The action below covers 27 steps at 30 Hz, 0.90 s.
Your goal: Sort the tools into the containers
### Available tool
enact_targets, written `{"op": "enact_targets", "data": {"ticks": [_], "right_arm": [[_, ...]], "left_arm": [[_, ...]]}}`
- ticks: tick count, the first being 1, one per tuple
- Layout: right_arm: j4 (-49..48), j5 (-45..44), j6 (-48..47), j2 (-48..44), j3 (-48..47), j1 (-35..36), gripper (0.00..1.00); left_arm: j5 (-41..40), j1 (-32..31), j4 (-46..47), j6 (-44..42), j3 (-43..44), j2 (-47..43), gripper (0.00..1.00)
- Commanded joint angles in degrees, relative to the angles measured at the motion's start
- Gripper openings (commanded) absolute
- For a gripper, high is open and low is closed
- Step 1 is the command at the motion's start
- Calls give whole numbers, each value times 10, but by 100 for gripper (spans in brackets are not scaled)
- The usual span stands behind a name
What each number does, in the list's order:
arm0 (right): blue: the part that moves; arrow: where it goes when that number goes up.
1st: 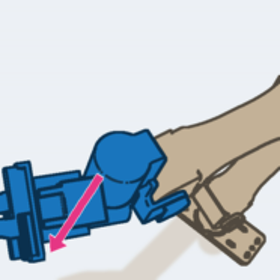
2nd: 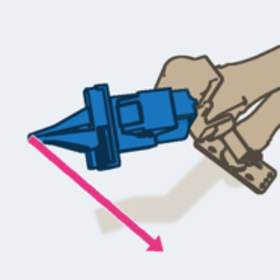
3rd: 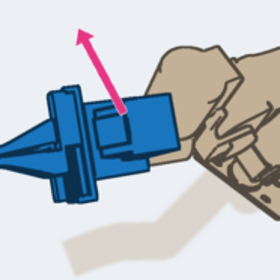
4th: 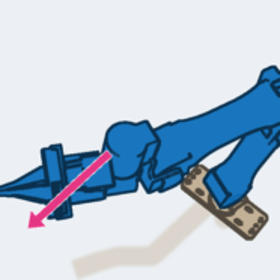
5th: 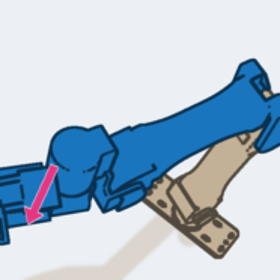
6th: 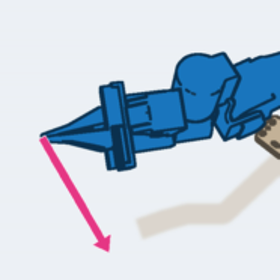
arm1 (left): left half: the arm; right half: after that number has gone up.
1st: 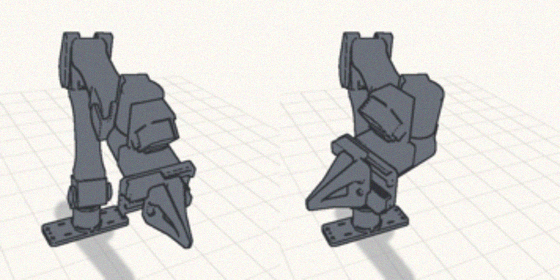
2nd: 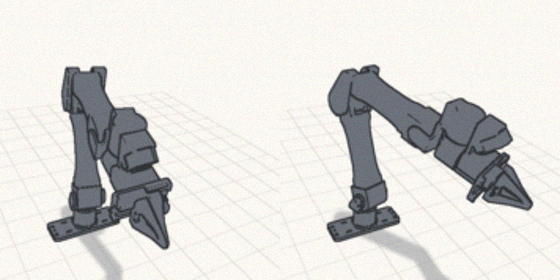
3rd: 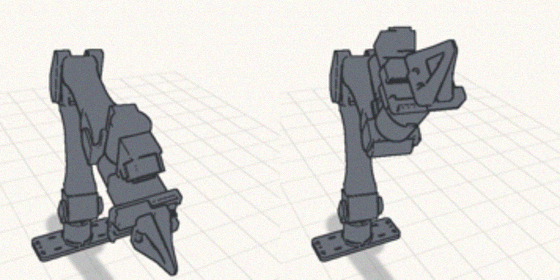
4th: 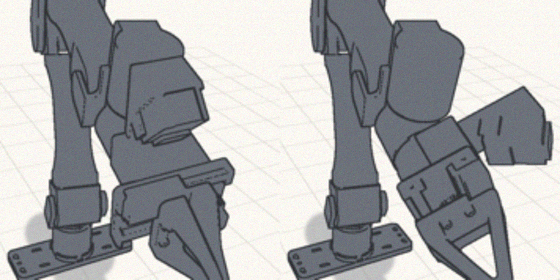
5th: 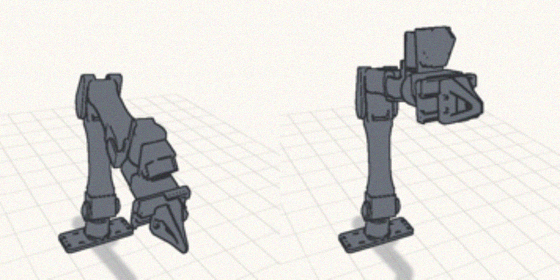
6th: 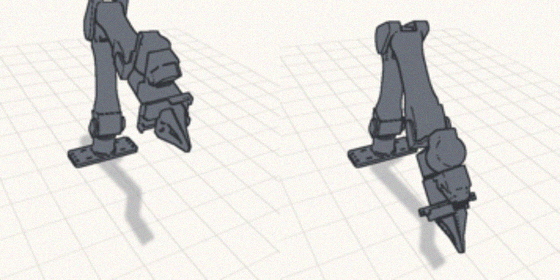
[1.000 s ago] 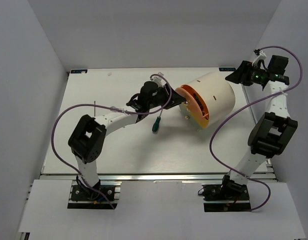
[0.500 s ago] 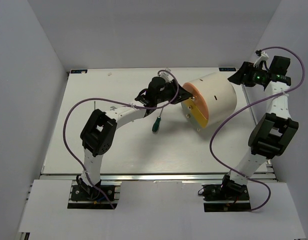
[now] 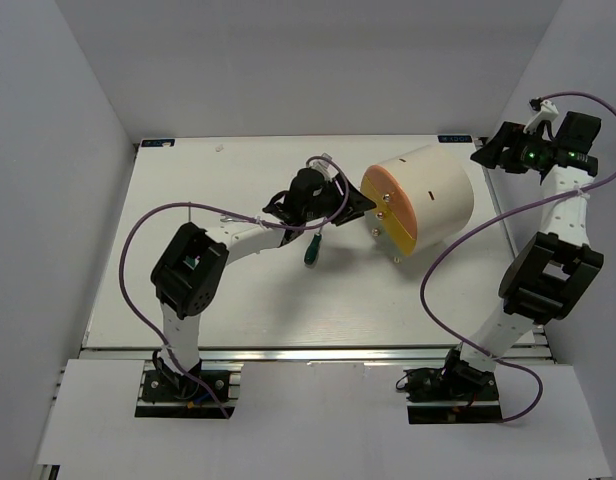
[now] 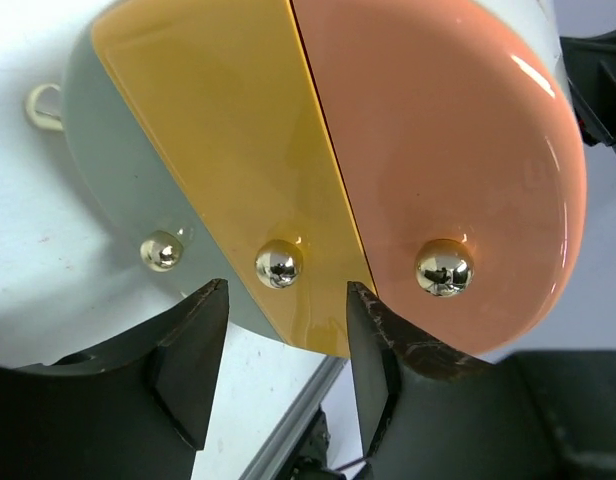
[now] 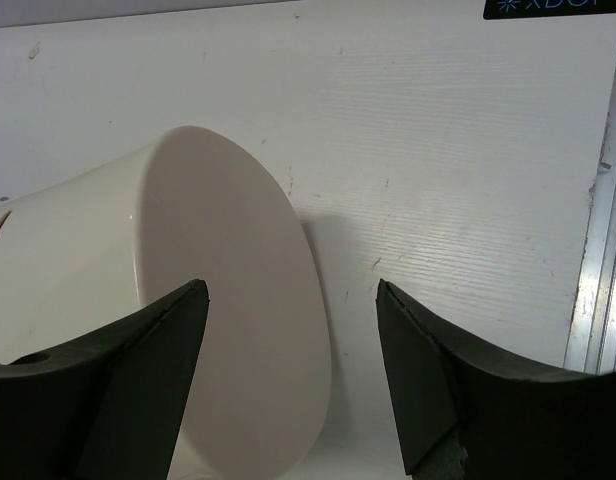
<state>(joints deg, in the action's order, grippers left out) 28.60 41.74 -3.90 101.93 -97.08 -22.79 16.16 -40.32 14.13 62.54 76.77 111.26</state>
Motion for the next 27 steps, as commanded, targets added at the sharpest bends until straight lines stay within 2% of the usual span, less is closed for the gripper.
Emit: {"op": "enact_targets", "data": {"ticks": [1, 17, 20, 27], "right_arm": [[-6, 3, -12, -31, -4, -2, 74], [-7, 11, -10, -38, 10, -3, 74], [-8, 11, -13, -40, 16, -3, 74], [-10, 5, -14, -45, 22, -3, 74]], "left_arm": [[33, -3, 14, 2, 28, 9, 61], [53, -16, 38, 30, 90, 87, 52], [51, -18, 45, 35, 93, 93, 47], [51, -19, 61, 45, 73, 84, 27]]}}
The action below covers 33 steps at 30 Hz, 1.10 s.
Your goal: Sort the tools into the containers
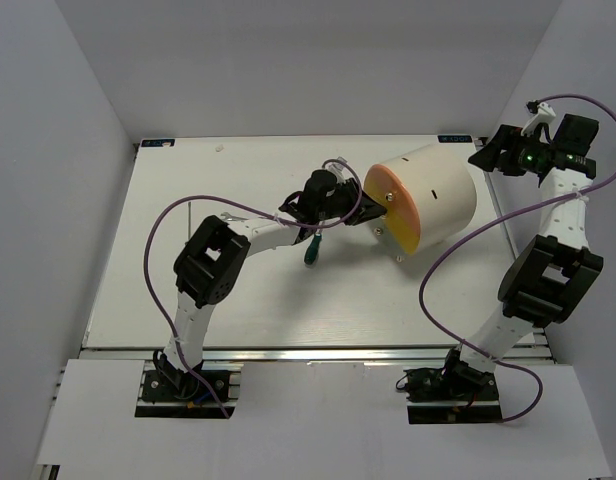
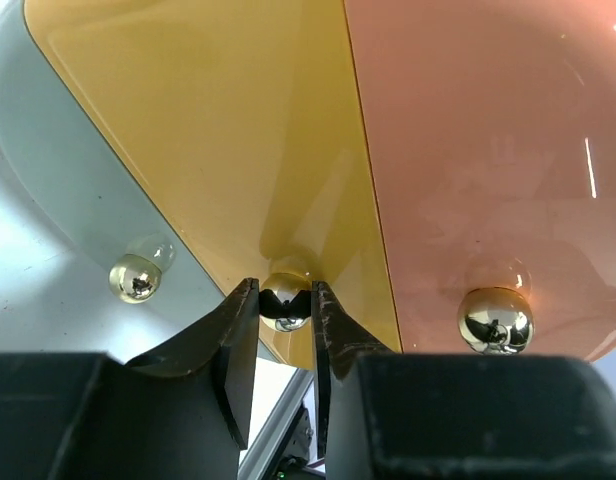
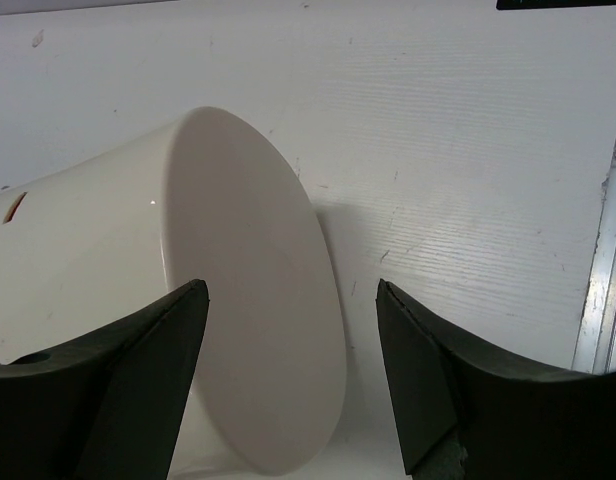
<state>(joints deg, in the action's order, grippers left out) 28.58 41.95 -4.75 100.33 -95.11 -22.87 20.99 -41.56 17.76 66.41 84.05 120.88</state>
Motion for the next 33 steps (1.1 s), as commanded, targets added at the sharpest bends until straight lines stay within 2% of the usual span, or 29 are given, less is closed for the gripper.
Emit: {"op": "enact_targets", "data": {"ticks": [1, 11, 27, 30, 31, 33], "right_arm": [[-11, 1, -5, -29, 3, -2, 74], [-12, -10, -7, -27, 5, -4, 74], [-13, -17, -10, -27, 3, -8, 74], [-12, -20, -14, -28, -2, -9, 74], [-11, -21, -16, -27, -4, -9, 74], [-5, -21, -21, -25, -13, -9, 76]], "left_arm": [[3, -6, 26, 7, -9, -19, 23], [-10, 6, 32, 6, -69, -71, 17], [12, 24, 18, -20, -185, -179, 17], [12, 25, 18, -23, -200, -194, 22], [12, 25, 17, -24, -199, -195, 30], [13, 25, 16, -28, -195, -195, 38]]}}
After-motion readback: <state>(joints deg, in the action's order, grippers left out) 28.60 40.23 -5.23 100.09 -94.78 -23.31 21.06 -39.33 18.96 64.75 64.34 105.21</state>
